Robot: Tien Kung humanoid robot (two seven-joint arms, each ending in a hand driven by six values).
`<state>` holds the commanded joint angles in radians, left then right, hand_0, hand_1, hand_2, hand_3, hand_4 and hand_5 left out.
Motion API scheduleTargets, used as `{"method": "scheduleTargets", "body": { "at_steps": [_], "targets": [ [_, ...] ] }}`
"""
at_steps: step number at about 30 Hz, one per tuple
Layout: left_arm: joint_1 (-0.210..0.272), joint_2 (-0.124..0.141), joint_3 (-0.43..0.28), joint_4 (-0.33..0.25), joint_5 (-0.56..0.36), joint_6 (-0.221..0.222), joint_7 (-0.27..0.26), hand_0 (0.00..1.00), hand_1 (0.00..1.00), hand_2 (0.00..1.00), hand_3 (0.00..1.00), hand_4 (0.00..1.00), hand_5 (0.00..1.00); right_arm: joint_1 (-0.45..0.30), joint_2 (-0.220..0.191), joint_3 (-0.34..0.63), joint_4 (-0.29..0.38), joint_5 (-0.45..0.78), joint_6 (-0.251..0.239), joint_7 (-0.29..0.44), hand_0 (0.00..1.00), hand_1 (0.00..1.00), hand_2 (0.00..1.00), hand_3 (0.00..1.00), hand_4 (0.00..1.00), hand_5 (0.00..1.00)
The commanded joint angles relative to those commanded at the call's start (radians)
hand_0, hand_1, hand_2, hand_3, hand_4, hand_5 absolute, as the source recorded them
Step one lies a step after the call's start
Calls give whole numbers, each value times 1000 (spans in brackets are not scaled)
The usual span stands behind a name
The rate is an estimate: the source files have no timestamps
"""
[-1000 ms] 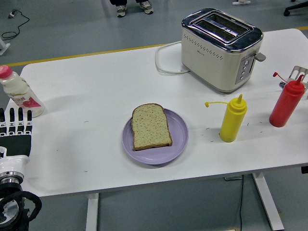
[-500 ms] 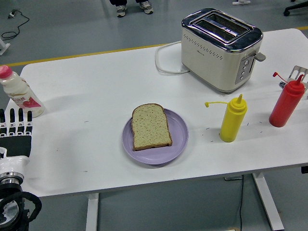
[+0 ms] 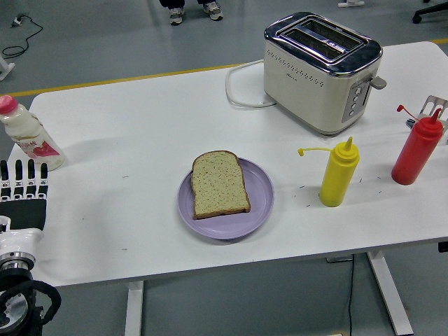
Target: Pick up the cup,pour liquid into bread,place the cup on the desk
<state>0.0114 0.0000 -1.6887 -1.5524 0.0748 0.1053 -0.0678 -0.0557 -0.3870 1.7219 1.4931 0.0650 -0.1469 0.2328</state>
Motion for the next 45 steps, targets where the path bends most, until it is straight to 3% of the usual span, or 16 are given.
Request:
{"method": "scheduleTargets", "body": {
  "at_steps": [45],
  "targets": [
    [-7,0,-13,-12,3,1,-3,857,869,934,856,717,998,14,8,42,-46,-34,1,-36,845,776,772,773,517,537]
  ]
}}
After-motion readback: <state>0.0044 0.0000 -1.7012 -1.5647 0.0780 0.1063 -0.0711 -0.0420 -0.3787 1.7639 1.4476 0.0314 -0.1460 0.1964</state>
